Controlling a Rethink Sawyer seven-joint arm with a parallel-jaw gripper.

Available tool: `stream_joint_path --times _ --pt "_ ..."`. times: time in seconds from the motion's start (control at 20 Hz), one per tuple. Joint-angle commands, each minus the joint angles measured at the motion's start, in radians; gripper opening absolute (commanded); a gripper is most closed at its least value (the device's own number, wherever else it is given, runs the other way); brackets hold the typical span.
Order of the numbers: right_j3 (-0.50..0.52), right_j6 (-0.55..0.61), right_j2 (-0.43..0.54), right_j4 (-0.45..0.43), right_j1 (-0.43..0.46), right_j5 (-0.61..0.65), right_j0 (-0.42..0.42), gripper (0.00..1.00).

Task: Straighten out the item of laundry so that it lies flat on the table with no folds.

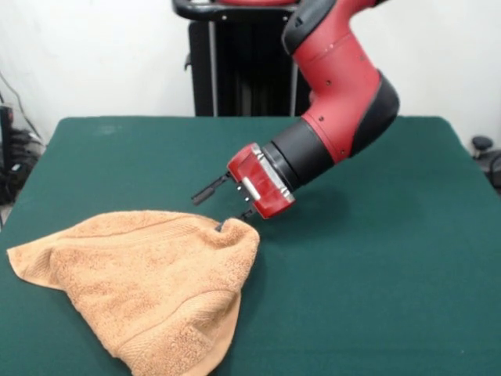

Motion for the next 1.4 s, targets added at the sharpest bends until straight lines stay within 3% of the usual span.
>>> stream_joint_path --times 0.05,0.35,0.8,1.0,1.4 --pt "-0.228 0.289 -0.027 0.028 0.122 0.159 -0.003 1.0" --pt "-0.214 0.225 0.048 -0.012 0.077 0.062 -0.019 1.0" --pt "-0.059 0.143 0.298 -0.237 -0.173 -0.15 -0.07 1.0" --pt "-0.03 0.172 0.326 -0.297 -0.212 -0.171 -0.075 1.0" --pt "-0.012 0.197 0.332 -0.325 -0.233 -0.155 -0.065 1.0"
